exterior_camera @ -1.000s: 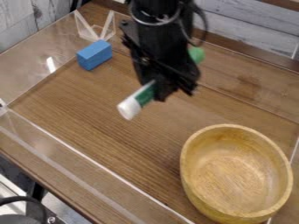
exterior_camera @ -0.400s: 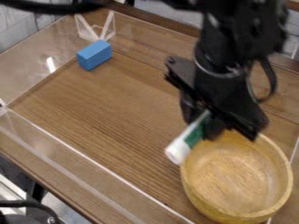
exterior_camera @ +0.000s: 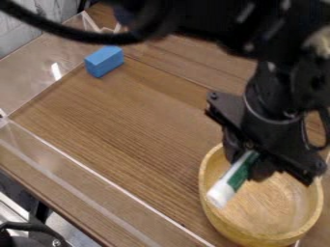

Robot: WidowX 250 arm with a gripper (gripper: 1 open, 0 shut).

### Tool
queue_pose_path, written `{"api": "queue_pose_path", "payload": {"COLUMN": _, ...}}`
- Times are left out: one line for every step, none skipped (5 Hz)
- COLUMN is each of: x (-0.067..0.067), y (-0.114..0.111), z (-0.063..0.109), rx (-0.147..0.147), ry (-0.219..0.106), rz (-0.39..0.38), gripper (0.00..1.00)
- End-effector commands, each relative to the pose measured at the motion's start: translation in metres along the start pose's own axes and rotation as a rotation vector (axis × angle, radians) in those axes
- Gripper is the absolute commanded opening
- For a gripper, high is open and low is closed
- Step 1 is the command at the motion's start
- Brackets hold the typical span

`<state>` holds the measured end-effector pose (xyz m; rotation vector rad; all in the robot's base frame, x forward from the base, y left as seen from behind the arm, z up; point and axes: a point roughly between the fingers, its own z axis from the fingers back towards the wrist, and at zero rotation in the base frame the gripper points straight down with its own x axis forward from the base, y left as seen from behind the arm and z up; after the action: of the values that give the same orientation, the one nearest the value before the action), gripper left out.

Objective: Put the green marker in the brown bowl

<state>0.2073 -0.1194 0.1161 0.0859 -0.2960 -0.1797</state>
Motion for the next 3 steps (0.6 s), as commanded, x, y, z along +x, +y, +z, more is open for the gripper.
{"api": "queue_pose_path", "payload": {"x": 0.0023, "y": -0.0025, "z": -0.0022, "rx": -0.023, "ry": -0.022, "rz": 0.023, "gripper": 0.00}}
{"api": "queue_pose_path", "payload": {"x": 0.0000, "y": -0.0080, "z": -0.0060, "rx": -0.050, "ry": -0.018, "rz": 0.045, "gripper": 0.00}}
{"api": "queue_pose_path", "payload": {"x": -0.0025, "y": -0.0108, "z": -0.0106, "rx": -0.086, "ry": -0.023, "rz": 0.074, "gripper": 0.00}}
